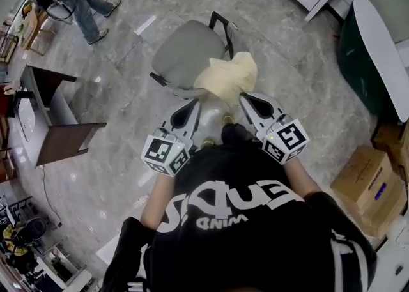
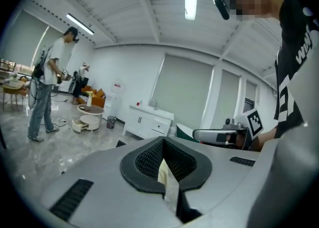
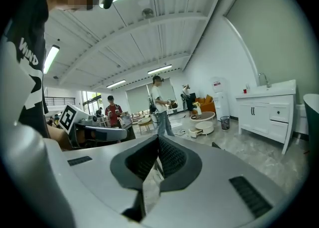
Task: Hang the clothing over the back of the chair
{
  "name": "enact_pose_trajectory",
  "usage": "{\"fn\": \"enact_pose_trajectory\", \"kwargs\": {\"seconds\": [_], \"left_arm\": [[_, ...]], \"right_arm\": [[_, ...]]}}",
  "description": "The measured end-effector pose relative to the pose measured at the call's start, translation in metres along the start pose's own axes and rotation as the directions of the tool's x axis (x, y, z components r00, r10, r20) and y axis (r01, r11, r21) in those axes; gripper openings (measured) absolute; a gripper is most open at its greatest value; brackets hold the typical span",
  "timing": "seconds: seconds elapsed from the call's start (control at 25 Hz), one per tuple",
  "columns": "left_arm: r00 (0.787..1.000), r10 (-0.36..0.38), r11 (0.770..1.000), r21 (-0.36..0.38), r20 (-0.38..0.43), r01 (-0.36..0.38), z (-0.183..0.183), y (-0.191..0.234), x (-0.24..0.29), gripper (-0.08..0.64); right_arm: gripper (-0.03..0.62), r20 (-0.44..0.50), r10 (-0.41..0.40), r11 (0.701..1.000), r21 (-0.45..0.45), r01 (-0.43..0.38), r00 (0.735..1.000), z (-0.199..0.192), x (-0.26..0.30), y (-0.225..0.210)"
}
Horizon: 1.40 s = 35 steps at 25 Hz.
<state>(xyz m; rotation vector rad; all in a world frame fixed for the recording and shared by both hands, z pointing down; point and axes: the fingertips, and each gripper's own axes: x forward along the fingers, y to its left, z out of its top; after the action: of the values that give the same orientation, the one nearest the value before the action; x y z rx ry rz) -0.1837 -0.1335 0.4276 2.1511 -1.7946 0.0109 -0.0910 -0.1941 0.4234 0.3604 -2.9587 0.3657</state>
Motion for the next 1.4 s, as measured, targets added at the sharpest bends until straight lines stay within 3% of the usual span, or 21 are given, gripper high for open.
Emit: {"fn": "enact_pose_trajectory", "kwargs": {"seconds": [0.24, 0.52, 0.8, 1.4], "left_arm": [[0.987, 0.137, 0.991, -0.014, 0.081, -0.137, 0.009, 0.021, -0.036, 0.015], [0.962, 0.242, 0.97, -0.016, 0.127, -0.242, 0.007, 0.039, -0.073, 0.015], [0.919, 0.36, 0.933, -0.059, 0.164, -0.355, 0.003, 0.05, -0.1, 0.015], [0.892, 0.419, 0.908, -0.081, 0.169, -0.412, 0.003, 0.057, -0.108, 0.015]], "right_arm": [[0.014, -0.019, 0.108, 0.994, -0.026, -0.109, 0.994, 0.003, 0.026, 0.019], [0.014, -0.03, 0.179, 0.983, -0.03, -0.18, 0.983, 0.001, 0.046, 0.036], [0.014, -0.045, 0.264, 0.963, -0.053, -0.266, 0.964, 0.004, 0.062, 0.05], [0.014, -0.055, 0.322, 0.944, -0.063, -0.325, 0.945, 0.006, 0.072, 0.056]]}}
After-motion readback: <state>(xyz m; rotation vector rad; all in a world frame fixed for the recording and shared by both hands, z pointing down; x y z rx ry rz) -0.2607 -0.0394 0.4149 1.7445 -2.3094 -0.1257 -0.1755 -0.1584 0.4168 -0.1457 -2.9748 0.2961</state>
